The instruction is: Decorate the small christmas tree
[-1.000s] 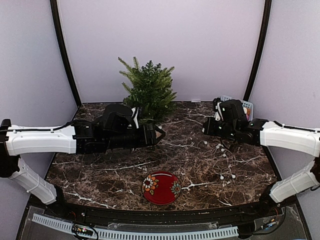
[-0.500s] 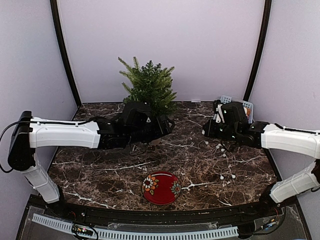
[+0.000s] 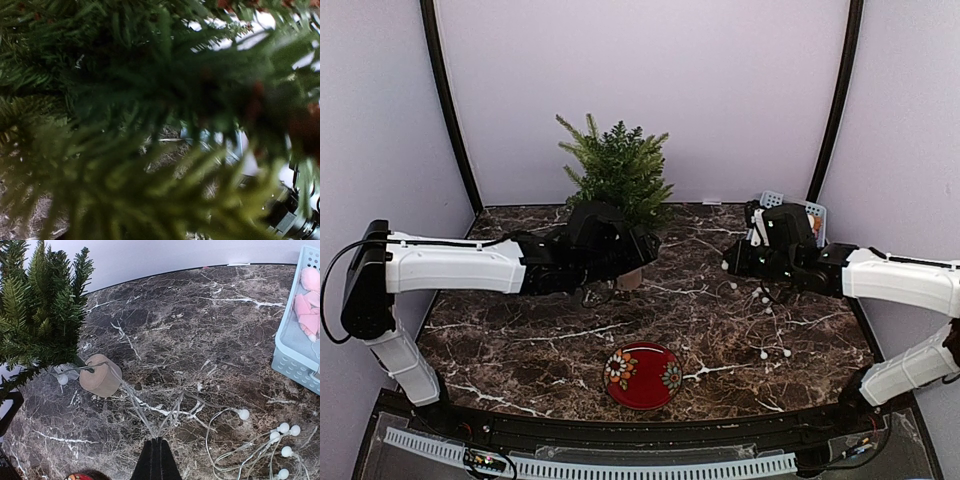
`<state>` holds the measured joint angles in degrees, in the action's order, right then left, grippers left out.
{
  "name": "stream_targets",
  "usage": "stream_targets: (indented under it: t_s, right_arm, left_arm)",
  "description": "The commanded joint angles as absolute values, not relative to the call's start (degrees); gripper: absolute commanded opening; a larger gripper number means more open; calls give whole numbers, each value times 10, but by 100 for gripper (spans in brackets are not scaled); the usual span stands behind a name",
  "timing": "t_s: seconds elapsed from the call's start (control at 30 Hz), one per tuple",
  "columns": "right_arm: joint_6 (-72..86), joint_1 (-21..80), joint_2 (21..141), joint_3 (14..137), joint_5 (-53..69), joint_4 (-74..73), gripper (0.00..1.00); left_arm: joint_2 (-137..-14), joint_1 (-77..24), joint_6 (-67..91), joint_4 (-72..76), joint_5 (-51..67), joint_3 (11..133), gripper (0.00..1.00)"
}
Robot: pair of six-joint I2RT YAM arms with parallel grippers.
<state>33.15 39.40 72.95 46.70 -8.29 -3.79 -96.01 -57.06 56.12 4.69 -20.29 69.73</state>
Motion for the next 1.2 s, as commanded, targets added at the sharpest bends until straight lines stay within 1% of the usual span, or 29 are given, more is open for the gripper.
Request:
stream_targets:
  t_s: [0.0,0.03,0.07,0.1,0.13,0.17,0.2,0.23,0.27,0.3,0.33,0.37,0.4,0.43,0.47,0.5,0.57,0.67,0.93,1.17]
  right_arm:
    - [332,398,725,460,-76,-11,0]
    - [332,398,725,460,-76,-11,0]
    - [332,398,725,460,-76,-12,0]
    - [331,398,726,460,-76,-12,0]
    - [331,398,727,460,-77,-14,0]
    - [331,398,726,461,-78,-15,0]
    - [331,398,725,461,-79,-17,0]
    - [330,398,724,461,-81,-18,0]
    - [330,398,721,461,-84,-19,0]
    - [330,398,719,461,-89,-21,0]
    - [329,398,717,463,-94,-26,0]
    - [328,398,714,466,-102,-31,0]
    - [326,398,710,468,-110,-37,0]
    - [326,398,706,472,-119,-42,0]
    - [323,398,701,475,-129,-49,0]
    - [319,398,698,479,-138,-55,0]
    - [312,398,692,488,-158,-66,0]
    - [300,397,692,503,-178,-79,0]
    - [296,394,706,533,-210,-107,0]
    - [308,393,663,526,-241,-157,0]
  left_arm:
    - [-948,-561,562,53,-222,703,69]
    - [-949,-559,562,53,-222,703,67]
    - [-950,-559,561,53,-223,703,62]
    - [-950,-558,560,53,-223,703,55]
    - [-950,-557,558,52,-223,703,52]
    - [-950,-556,554,53,-223,704,46]
    - [-949,-556,552,51,-221,705,42]
    - [-949,-556,548,49,-219,707,35]
    - [-949,-556,546,44,-217,708,32]
    - [-949,-556,544,41,-212,709,25]
    - [-948,-556,543,38,-210,709,22]
    - [-945,-555,540,36,-207,709,16]
    - [-942,-556,538,29,-206,708,14]
    - [-937,-556,534,18,-205,707,9]
    - [-934,-556,534,12,-205,706,7]
    - [-927,-556,531,6,-205,702,3]
    - [-914,-554,526,-18,-206,696,0]
    - [-897,-549,513,-41,-204,688,0]
    - [-836,-510,472,-69,-133,632,0]
    - [-816,-487,430,-65,-88,617,0]
